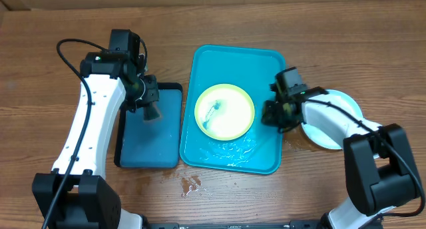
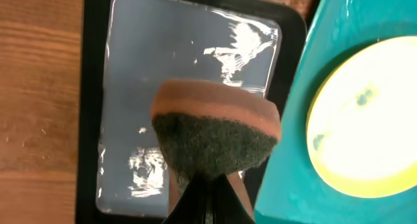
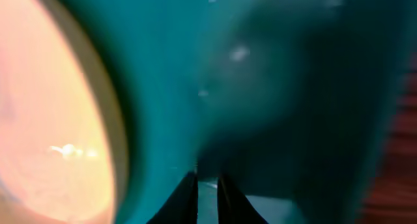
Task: Clean dirty plates on tray and stack at the side
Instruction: 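Wet the sponge in the water tray with the left gripper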
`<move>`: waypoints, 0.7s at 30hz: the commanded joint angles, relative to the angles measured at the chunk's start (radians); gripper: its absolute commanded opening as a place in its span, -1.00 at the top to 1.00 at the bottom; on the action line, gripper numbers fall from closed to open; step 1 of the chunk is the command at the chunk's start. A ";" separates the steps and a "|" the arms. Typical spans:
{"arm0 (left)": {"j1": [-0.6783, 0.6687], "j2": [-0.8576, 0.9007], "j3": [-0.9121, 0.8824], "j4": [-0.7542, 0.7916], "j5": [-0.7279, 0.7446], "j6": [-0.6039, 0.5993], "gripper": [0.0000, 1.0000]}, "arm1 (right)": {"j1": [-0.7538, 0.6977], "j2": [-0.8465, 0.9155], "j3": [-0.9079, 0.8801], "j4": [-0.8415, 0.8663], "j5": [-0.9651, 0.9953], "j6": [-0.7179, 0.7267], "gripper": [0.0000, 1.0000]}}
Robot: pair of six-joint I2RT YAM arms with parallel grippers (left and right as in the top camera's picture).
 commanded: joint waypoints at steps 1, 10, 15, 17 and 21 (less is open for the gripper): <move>-0.016 0.000 -0.109 0.091 -0.020 0.011 0.91 | -0.035 -0.066 0.062 -0.030 -0.090 -0.084 0.67; -0.018 0.049 -0.475 0.415 0.019 -0.020 0.91 | 0.040 -0.071 0.030 -0.005 -0.063 -0.100 0.42; -0.019 0.069 -0.485 0.401 0.018 -0.021 0.92 | 0.076 -0.047 0.014 0.017 0.088 -0.034 0.22; -0.019 0.067 -0.460 0.374 0.018 -0.021 0.92 | 0.077 -0.021 0.014 0.038 0.071 -0.027 0.21; -0.019 0.067 -0.369 0.297 0.025 -0.021 0.92 | 0.086 0.043 0.014 0.066 0.036 0.007 0.29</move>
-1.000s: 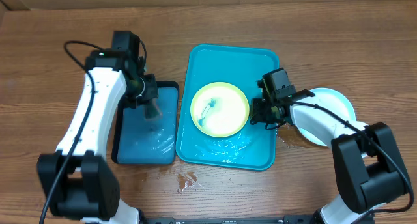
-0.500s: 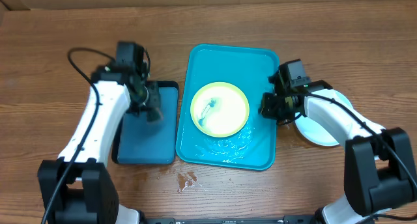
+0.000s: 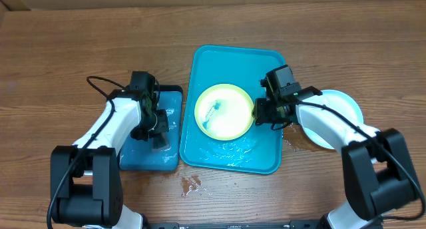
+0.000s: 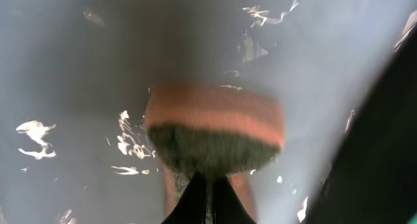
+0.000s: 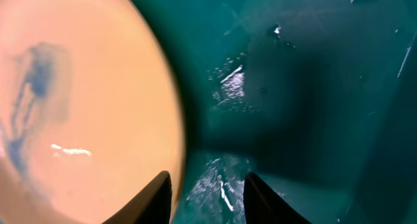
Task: Clean dirty plates on tray and stack at the side
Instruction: 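Wet the sponge in the water tray with the left gripper, then scrub the yellow plate with the sponge while the right gripper holds it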
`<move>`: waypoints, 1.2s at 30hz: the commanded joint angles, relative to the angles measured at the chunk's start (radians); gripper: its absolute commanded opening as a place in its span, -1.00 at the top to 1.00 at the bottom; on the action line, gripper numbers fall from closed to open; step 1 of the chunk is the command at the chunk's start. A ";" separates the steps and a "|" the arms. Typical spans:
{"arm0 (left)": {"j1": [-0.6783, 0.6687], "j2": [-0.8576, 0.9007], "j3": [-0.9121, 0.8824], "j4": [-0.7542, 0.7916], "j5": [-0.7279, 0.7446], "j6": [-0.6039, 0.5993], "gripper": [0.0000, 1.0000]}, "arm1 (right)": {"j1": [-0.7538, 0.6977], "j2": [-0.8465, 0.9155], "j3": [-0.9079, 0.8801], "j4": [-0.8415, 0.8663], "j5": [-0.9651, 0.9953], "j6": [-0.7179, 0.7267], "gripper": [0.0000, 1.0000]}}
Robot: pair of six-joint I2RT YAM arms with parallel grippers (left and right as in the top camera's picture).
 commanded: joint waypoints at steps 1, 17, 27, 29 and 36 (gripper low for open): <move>-0.006 0.012 0.106 -0.071 0.019 -0.014 0.92 | 0.014 0.065 -0.008 0.011 -0.006 0.049 0.39; -0.184 0.019 0.480 -0.182 0.169 0.007 0.91 | 0.027 0.084 -0.005 -0.113 0.123 0.037 0.92; -0.446 0.229 0.469 0.039 0.203 -0.094 0.91 | 0.029 0.084 -0.005 -0.115 0.112 0.037 0.92; -0.461 0.293 0.469 0.047 0.203 -0.112 0.92 | 0.029 0.084 -0.005 -0.114 0.112 0.037 0.92; -0.450 0.383 0.469 -0.029 -0.026 -0.150 0.92 | 0.029 0.084 -0.005 -0.114 0.112 0.037 0.92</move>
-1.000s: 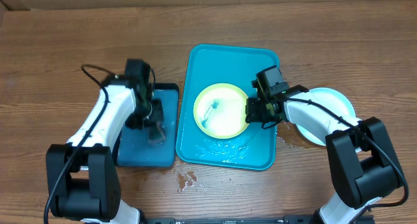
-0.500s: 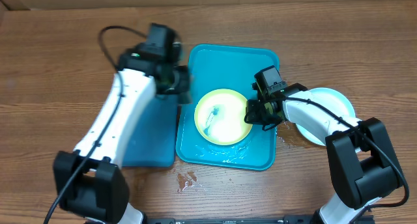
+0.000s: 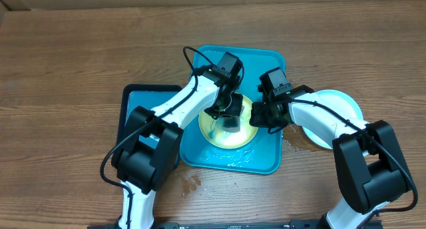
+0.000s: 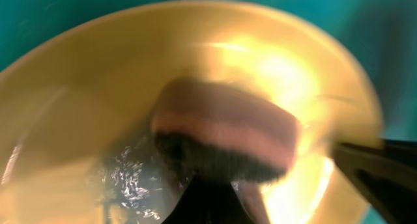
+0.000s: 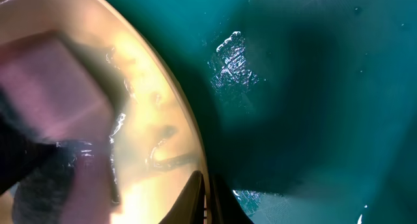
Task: Clean dirty plates on tray and stack at the side
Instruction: 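Scrub the yellow plate with the sponge while the right gripper holds it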
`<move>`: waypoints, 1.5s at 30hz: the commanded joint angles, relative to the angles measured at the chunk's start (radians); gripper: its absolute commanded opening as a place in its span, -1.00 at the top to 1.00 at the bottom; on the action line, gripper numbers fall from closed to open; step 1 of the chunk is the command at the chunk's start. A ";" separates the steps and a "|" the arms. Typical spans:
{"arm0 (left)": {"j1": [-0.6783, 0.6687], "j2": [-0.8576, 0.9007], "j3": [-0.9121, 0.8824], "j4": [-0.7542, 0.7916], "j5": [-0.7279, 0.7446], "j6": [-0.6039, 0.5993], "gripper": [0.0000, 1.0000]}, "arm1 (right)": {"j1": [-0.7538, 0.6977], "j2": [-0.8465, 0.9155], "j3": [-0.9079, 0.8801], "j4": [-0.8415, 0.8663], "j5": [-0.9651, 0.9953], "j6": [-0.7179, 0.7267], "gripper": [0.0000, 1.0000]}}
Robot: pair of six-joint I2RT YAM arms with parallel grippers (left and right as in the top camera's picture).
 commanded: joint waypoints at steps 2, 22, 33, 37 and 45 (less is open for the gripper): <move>0.019 0.009 0.005 -0.090 -0.280 -0.052 0.92 | 0.003 0.035 -0.034 -0.029 0.092 -0.014 0.92; 0.003 0.028 0.013 0.056 0.277 0.038 0.92 | 0.003 0.035 -0.034 -0.031 0.092 -0.013 0.92; -0.072 0.091 0.013 0.059 0.375 -0.002 0.91 | 0.003 0.035 -0.034 -0.036 0.092 -0.014 0.92; -0.049 0.089 0.013 -0.064 0.203 -0.089 0.92 | 0.003 0.035 -0.034 -0.035 0.092 -0.013 0.92; -0.042 0.085 0.013 -0.235 -0.171 -0.139 0.91 | 0.003 0.035 -0.034 -0.034 0.092 -0.013 0.92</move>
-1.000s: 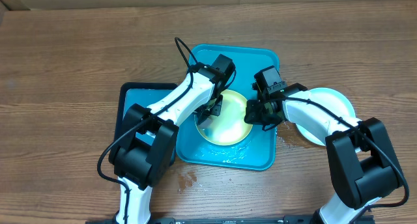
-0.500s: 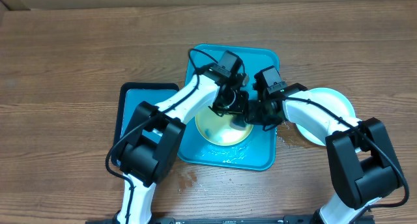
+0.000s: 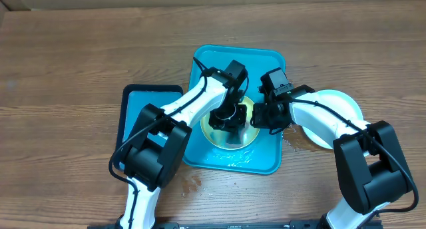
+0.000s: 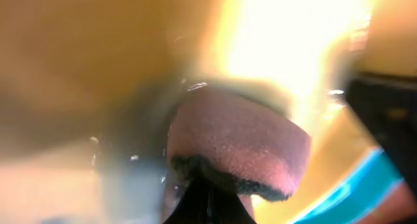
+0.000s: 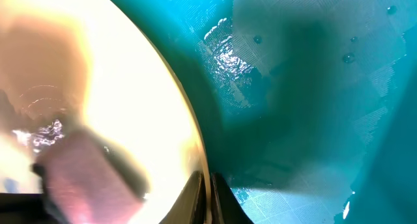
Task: Clean dirty plates on tray and stack at the side
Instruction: 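Scrub the yellow plate with the sponge while the right gripper holds it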
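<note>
A yellow plate (image 3: 214, 132) lies in the teal tray (image 3: 206, 66). My left gripper (image 3: 228, 118) is shut on an orange sponge with a dark scrub side (image 4: 238, 142), pressed down on the wet plate face (image 4: 78, 87). The right gripper (image 3: 258, 116) is shut on the plate's right rim (image 5: 199, 155), one finger on each side of it. The sponge (image 5: 81, 168) also shows in the right wrist view, on the plate. A white plate (image 3: 339, 109) lies on the table right of the tray.
A dark blue tray holding water (image 3: 133, 122) sits left of the teal tray. Water drops lie on the wooden table (image 3: 190, 184) in front of the trays. The teal tray floor (image 5: 313, 87) is wet.
My left gripper has moved the sponge slightly toward the front of the plate. The right gripper still grips the same rim, and the plate has stayed put.
The left gripper held the sponge above the blue water tray, then pressed it into the water. The right gripper stood shut, then open, beside the plate. Later the right gripper was shut on the rim with the sponge on the plate, where it still is.
</note>
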`<move>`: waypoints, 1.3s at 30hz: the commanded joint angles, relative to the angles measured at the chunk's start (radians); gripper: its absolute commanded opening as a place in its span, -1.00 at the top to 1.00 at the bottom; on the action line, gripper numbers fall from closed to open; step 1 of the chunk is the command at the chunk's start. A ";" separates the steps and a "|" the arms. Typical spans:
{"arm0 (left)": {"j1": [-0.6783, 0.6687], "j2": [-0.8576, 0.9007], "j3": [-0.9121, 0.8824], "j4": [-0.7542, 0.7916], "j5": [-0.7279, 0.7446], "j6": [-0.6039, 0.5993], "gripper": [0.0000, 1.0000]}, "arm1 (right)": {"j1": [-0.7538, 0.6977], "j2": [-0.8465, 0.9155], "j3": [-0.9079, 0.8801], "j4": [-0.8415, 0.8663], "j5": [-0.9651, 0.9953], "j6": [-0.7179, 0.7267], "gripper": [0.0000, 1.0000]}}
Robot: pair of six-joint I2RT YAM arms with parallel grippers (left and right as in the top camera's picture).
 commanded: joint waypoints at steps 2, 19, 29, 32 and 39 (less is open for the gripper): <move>0.003 0.030 -0.027 -0.061 -0.361 -0.048 0.92 | 0.003 0.039 -0.035 -0.013 0.085 -0.008 0.92; 0.099 -0.042 -0.025 0.085 -0.611 -0.013 0.92 | 0.003 0.039 -0.035 -0.013 0.085 -0.008 0.92; 0.074 -0.019 -0.026 0.362 0.033 -0.012 0.92 | 0.003 0.039 -0.035 -0.013 0.085 -0.008 0.92; 0.056 0.002 -0.026 0.420 0.143 -0.011 0.92 | 0.003 0.039 -0.035 -0.013 0.085 -0.008 0.92; 0.079 -0.006 -0.012 0.347 0.094 0.013 0.92 | 0.003 0.039 -0.035 -0.013 0.085 -0.008 0.92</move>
